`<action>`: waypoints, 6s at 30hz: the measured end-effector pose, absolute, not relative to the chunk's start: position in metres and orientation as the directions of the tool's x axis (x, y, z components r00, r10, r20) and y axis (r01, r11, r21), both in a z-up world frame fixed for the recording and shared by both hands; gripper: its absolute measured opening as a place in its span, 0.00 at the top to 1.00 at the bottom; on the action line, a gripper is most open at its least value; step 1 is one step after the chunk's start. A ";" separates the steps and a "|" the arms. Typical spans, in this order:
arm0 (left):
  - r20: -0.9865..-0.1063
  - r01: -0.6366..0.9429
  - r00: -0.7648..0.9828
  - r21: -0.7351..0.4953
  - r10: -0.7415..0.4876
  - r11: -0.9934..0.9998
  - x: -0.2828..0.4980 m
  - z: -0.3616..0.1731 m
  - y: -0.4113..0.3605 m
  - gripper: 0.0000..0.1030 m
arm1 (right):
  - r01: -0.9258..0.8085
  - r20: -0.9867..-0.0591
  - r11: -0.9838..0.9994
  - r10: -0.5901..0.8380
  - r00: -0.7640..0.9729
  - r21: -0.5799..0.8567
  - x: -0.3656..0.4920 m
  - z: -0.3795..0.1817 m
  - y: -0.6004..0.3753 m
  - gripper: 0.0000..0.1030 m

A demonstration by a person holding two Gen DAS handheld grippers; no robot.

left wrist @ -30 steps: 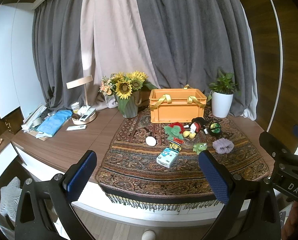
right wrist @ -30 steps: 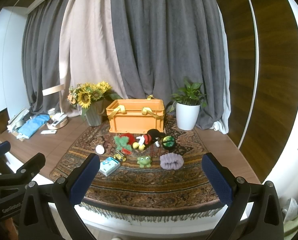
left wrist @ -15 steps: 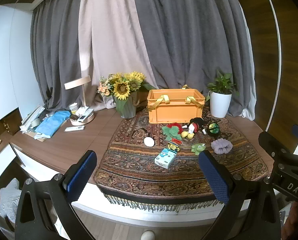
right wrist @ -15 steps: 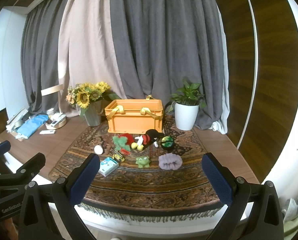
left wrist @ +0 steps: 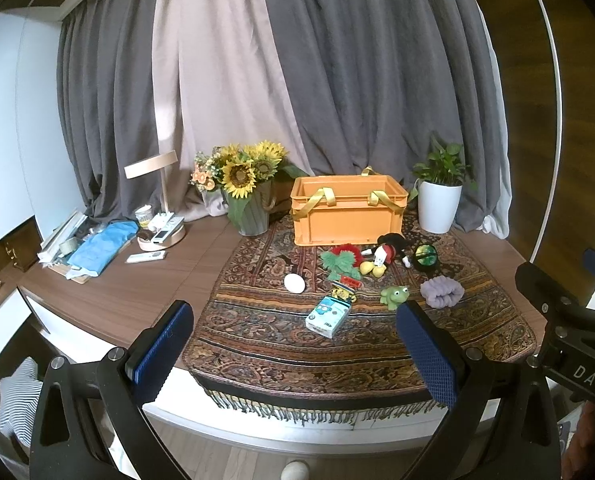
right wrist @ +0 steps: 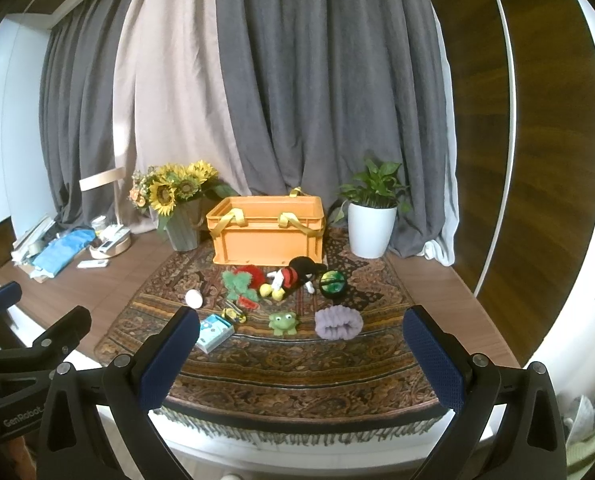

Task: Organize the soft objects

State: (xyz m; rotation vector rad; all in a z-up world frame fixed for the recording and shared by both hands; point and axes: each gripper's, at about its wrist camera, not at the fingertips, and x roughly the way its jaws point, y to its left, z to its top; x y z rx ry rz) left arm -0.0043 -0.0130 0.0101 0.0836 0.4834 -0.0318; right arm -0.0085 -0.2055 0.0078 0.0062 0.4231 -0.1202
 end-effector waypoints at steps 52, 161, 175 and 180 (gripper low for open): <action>-0.655 0.268 0.742 0.093 -0.144 0.959 0.150 -0.104 -0.017 0.00 | 0.050 -0.659 0.999 -0.027 0.752 0.016 0.159 -0.096 -0.195 0.02; -0.424 0.271 0.874 0.017 -0.238 0.963 0.433 0.001 -0.082 0.48 | -0.042 -0.438 0.999 0.046 0.898 0.020 0.430 0.000 -0.241 0.59; -0.569 0.253 0.803 0.051 -0.180 0.966 0.515 -0.034 -0.096 0.48 | -0.029 -0.595 0.998 0.054 0.802 0.052 0.517 -0.035 -0.262 0.59; -0.642 0.255 0.748 0.044 -0.168 0.966 0.537 -0.048 -0.100 0.48 | -0.024 -0.663 0.997 0.067 0.746 0.073 0.537 -0.054 -0.266 0.59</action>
